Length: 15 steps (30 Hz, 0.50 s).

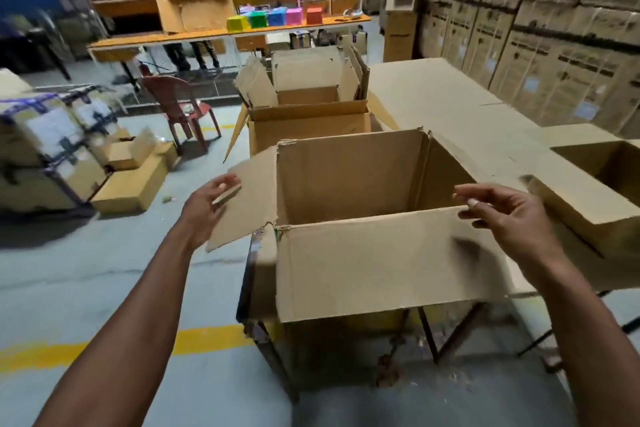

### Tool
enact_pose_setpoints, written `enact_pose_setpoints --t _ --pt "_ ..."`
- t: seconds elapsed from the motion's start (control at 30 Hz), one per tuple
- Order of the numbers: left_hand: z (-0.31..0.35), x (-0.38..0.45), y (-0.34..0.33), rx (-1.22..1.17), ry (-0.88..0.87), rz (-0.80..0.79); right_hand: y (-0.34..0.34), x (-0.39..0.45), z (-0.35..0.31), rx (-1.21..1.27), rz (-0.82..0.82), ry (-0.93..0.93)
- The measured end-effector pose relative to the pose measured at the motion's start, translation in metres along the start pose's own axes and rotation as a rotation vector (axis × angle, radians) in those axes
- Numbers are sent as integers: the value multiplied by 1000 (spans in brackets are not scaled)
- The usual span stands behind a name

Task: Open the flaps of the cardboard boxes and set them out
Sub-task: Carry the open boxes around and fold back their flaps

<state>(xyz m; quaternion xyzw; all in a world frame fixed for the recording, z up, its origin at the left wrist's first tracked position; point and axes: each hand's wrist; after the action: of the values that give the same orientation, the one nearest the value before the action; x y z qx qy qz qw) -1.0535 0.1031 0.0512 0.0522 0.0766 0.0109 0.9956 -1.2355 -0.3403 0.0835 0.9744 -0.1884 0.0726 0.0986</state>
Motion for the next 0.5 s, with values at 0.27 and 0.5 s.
enact_pose_setpoints --t 0.27,0.5 --pt "80 -23 -5 478 -94 97 75 53 17 46 -68 -50" --pt "139 -7 -38 699 -223 31 121 117 63 50 -163 -189"
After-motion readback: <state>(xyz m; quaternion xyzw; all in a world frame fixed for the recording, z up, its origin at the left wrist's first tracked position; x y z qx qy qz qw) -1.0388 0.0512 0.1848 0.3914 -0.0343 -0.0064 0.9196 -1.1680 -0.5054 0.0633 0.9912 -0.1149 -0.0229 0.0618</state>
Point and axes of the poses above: each hand's wrist, its own x-axis towards the middle knuckle, its own y-axis out of the back of the hand, z = x × y, and after that the axes turned 5 degrees about x, right-handed
